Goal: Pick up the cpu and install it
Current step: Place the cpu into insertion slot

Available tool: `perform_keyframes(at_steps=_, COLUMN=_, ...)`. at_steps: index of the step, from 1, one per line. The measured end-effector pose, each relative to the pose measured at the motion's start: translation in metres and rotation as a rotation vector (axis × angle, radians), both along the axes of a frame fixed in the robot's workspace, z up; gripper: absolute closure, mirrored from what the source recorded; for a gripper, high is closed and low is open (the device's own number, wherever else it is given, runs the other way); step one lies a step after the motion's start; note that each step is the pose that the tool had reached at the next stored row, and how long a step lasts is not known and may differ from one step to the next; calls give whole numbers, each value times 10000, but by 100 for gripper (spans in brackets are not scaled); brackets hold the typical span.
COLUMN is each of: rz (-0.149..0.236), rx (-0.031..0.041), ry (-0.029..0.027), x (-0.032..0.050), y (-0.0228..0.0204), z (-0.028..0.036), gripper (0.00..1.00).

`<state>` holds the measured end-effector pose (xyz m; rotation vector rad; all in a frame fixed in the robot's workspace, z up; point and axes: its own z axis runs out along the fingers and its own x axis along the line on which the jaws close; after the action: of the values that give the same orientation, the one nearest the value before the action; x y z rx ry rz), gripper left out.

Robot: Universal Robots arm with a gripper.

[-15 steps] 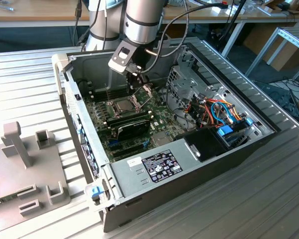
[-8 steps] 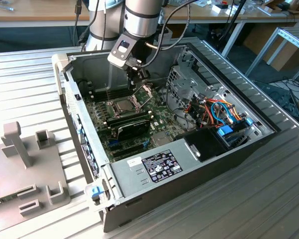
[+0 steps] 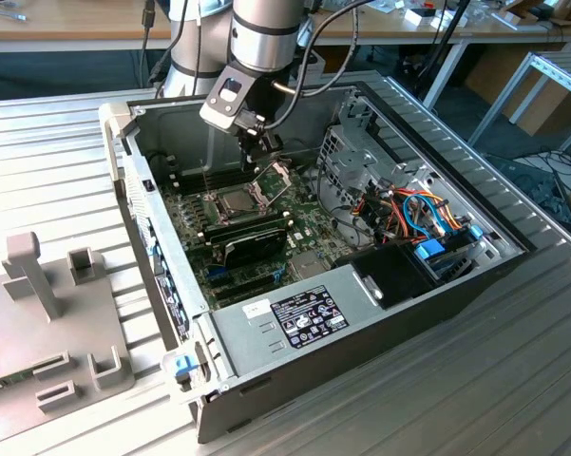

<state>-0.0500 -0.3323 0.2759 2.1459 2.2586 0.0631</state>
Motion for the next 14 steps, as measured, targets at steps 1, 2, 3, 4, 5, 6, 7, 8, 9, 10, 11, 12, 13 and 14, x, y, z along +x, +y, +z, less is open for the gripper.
perform_keyframes(at_steps=1, rz=1, rx=0, ry=7, x=1, y=0, z=0, gripper=84)
perform_keyframes(at_steps=2, rz=2, rx=-1, ry=81, x=1, y=0, z=0, gripper=84)
perform_keyframes(at_steps=3, rz=0, rx=-1, ry=119, x=1, y=0, z=0, gripper=84)
perform_keyframes(at_steps=4, rz=0, rx=-1, ry=121, x=1, y=0, z=0, gripper=84)
perform_keyframes(at_steps=5, rz=-1, rx=-1, ry=123, x=1, y=0, z=0, gripper=84)
perform_keyframes(at_steps=6, rz=-1, rx=0, ry=125, x=1, y=0, z=0, gripper=84)
perform_keyframes(at_steps=7, rz=0, rx=0, ry=127, x=1, y=0, z=0, gripper=84)
perform_keyframes(at_steps=8, rz=0, rx=-4, ry=134, x=1, y=0, z=6, gripper=84)
perform_keyframes(at_steps=9, rz=-1, rx=-6, ry=148, x=1, y=0, z=26, gripper=84)
perform_keyframes(at_steps=10, rz=-1, rx=-5, ry=156, x=1, y=0, z=50, gripper=84)
perform_keyframes(at_steps=11, rz=0, rx=-6, ry=176, x=1, y=0, z=80, gripper=84)
perform_keyframes(at_steps=12, rz=-1, rx=-10, ry=196, x=1, y=0, z=105, gripper=84)
perform_keyframes(at_steps=13, rz=-1, rx=-15, ry=214, x=1, y=0, z=126, gripper=84)
perform_keyframes(at_steps=14, rz=0, rx=-18, ry=226, x=1, y=0, z=139, gripper=84)
